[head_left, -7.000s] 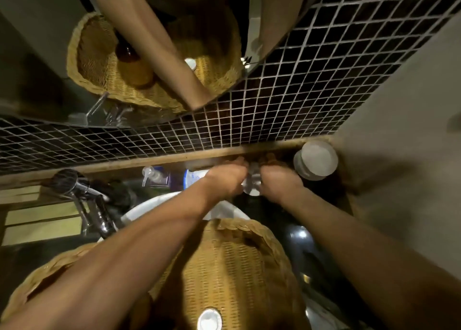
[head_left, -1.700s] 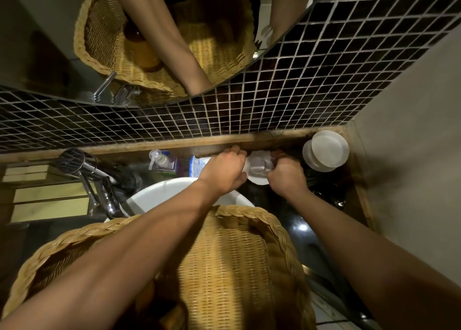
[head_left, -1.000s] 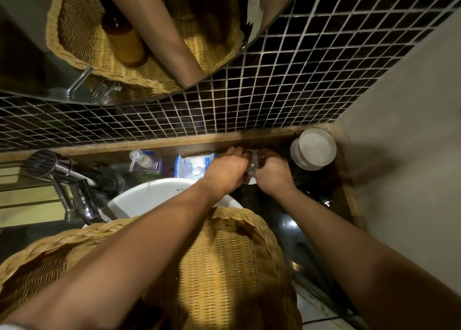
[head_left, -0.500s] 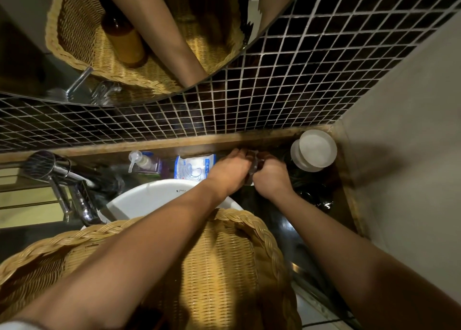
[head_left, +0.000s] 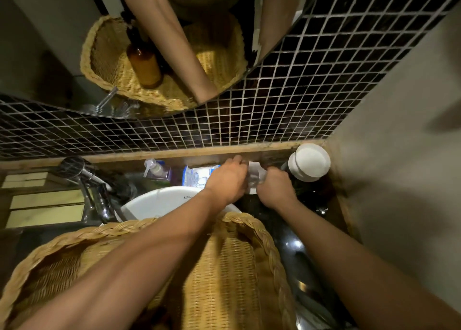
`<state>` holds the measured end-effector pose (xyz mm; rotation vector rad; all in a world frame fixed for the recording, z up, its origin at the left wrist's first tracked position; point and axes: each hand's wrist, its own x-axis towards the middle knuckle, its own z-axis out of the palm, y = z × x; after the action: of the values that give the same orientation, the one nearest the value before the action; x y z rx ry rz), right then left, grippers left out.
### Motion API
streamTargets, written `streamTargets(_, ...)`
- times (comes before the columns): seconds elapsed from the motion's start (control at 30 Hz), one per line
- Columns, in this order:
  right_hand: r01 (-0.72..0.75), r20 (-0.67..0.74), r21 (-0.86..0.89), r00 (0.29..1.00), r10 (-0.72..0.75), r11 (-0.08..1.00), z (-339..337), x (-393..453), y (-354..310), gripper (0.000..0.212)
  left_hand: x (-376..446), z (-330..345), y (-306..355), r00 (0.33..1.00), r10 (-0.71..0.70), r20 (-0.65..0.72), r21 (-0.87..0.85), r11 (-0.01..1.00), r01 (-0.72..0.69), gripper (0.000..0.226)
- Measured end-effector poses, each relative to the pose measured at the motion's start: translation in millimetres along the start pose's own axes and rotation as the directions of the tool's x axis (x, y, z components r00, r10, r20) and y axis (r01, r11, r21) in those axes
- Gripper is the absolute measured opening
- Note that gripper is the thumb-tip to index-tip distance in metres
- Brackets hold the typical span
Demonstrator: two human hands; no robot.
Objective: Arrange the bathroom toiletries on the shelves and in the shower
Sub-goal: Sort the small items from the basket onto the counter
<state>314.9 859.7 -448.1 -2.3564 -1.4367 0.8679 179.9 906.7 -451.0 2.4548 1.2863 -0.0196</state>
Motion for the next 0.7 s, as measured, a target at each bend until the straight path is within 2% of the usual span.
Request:
streamTargets(0.07,-0.049,0.033,-0.005,0.998,0.049,0.999,0.8,-2.4,-0.7,0.035,-5.8,-1.0,-0.9,0.999,-0.04,0.036,-0.012,0.999,0.04,0.031)
streamTargets(0.13,-0.069,0.07,0.02,0.995,0.068,0.997,3.5,-3.4,-0.2,0.044,-7.8,0.0,-2.1,0.991,-0.037,0.128,0.007,0.999,0.037,0.02)
streamTargets(0.23,-0.084,0.067,0.069,0.995,0.079,0.994,7.3,-2.2,2.5,0.048,-6.2,5.9,-2.5,0.978,0.002,0.207,-0.004,1.0,-0.001,0.022)
streamTargets(0.47,-0.1,0.042,0.084,0.994,0.097,0.991,9.5,0.2,6.4,0.049,0.5,11.7,-5.2,0.978,-0.024,0.208,-0.063,0.997,0.038,0.023)
streamTargets(0.7,0.049,0.041,-0.043,0.998,-0.048,0.998,-7.3,-16.0,-4.7,0.056,-10.8,-11.2,-4.6,0.98,-0.045,0.195,0.011,0.999,0.044,0.031)
